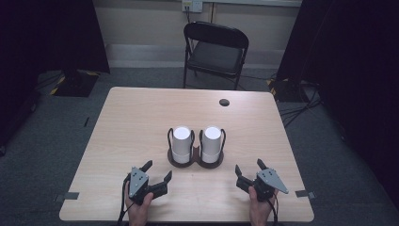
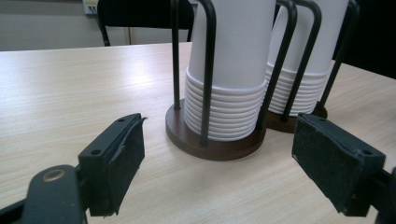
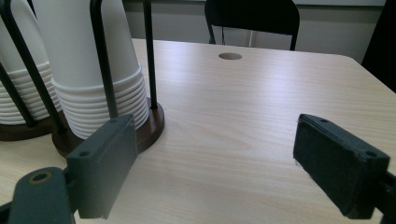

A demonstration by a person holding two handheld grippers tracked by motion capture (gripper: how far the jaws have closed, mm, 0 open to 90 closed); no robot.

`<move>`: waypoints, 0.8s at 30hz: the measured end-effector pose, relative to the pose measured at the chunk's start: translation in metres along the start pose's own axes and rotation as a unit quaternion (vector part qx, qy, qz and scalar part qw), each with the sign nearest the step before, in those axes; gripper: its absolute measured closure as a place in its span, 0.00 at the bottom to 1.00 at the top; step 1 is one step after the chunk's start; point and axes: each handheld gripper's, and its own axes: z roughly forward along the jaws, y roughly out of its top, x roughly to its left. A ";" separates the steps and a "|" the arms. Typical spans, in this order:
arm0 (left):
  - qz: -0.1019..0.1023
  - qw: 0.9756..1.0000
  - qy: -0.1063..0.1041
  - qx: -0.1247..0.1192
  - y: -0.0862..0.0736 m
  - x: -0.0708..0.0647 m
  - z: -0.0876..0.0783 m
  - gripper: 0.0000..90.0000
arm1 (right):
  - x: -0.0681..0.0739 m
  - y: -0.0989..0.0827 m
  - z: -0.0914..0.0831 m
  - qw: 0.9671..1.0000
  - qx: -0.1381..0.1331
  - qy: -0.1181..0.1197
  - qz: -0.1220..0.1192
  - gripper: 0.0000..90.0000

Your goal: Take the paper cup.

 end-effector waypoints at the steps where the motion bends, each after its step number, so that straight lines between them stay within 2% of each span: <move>1: 0.001 1.000 0.004 0.003 0.000 -0.001 0.001 0.19 | 0.001 0.000 0.000 1.000 0.001 -0.002 -0.005 0.14; 2: 0.004 1.000 0.005 0.006 0.000 -0.001 0.001 0.20 | 0.001 0.000 0.000 1.000 0.002 -0.003 -0.007 0.14; 5: 0.001 1.000 -0.021 0.001 0.001 0.001 -0.001 0.21 | 0.000 0.000 0.001 1.000 0.004 -0.001 -0.002 0.14; 9: -0.004 1.000 -0.024 0.003 0.003 0.003 -0.001 0.22 | -0.001 0.000 0.001 1.000 0.004 0.004 0.007 0.14; 11: -0.005 0.999 -0.032 0.001 0.004 0.004 -0.002 0.22 | -0.001 0.000 0.001 1.000 0.004 0.005 0.005 0.14; 17: -0.003 0.999 -0.041 0.005 0.005 0.002 -0.003 0.21 | -0.001 0.000 0.001 1.000 0.003 0.012 0.002 0.15; 24: -0.009 0.998 -0.067 0.002 0.014 -0.004 -0.005 0.20 | -0.001 0.000 0.000 1.000 0.004 0.023 0.003 0.15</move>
